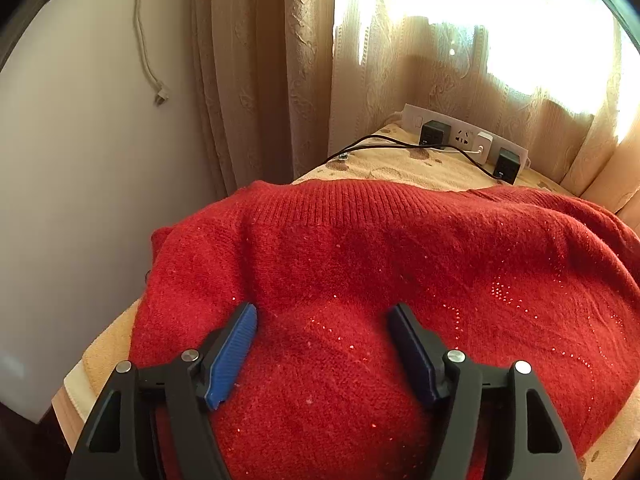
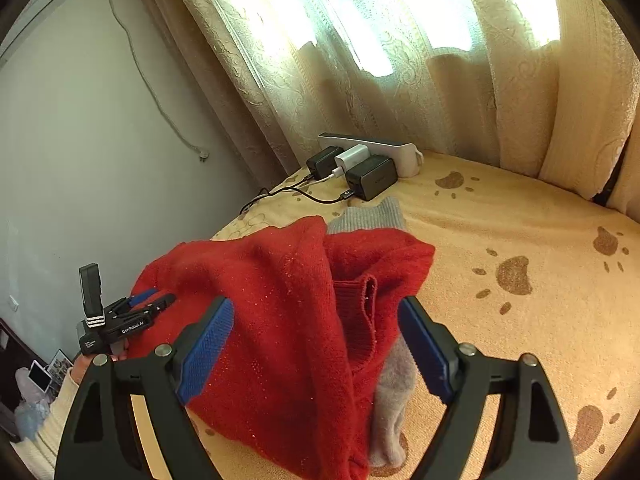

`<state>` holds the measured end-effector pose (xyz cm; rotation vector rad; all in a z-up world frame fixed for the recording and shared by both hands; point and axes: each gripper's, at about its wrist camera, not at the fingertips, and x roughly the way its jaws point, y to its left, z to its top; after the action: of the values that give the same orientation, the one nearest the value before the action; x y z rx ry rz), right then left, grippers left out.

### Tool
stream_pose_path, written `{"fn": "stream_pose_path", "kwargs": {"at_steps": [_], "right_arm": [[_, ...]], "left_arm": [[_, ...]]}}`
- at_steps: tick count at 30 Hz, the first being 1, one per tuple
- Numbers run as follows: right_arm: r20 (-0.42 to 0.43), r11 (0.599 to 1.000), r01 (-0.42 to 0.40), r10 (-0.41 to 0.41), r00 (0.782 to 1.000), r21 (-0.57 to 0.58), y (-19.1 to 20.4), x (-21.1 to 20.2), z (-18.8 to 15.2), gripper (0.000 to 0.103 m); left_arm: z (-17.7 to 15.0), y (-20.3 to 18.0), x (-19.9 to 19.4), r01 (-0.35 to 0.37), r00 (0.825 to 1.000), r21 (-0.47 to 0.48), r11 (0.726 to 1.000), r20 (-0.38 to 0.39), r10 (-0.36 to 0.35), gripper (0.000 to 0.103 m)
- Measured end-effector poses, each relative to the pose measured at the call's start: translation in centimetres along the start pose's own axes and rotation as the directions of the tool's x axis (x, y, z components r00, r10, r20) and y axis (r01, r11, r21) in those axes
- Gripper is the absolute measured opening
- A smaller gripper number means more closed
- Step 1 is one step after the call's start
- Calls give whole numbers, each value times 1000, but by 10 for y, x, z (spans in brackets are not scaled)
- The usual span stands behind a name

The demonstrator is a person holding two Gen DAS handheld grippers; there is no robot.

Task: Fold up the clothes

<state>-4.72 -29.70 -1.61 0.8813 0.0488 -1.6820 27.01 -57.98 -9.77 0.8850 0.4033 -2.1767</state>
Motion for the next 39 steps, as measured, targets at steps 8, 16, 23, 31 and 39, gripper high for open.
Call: {"fn": "stream_pose_path", "kwargs": {"at_steps": [8, 16, 23, 31, 39], "right_arm": [[-14, 999, 26, -25, 1000, 25, -20, 9, 7, 87], [-52, 999, 24, -25, 998, -26, -25, 40, 59, 86], [-240, 998, 63, -68, 968, -27, -27, 113, 66, 85], [-199, 966, 110, -159, 967, -235, 3, 115, 35, 16], [204, 608, 424, -398, 894, -671, 89, 102, 9, 16]], "left_arm": [[2, -1, 2, 2, 1000, -1, 1000, -5, -2, 76], [3, -3, 3, -6, 1000, -6, 1000, -8, 6, 78], [3, -3, 5, -2, 1000, -21, 1000, -11, 2, 78], [3, -3, 7, -1, 1000, -30, 1000, -11, 1, 79], [3, -4, 8, -13, 1000, -31, 999, -11, 13, 79]]}}
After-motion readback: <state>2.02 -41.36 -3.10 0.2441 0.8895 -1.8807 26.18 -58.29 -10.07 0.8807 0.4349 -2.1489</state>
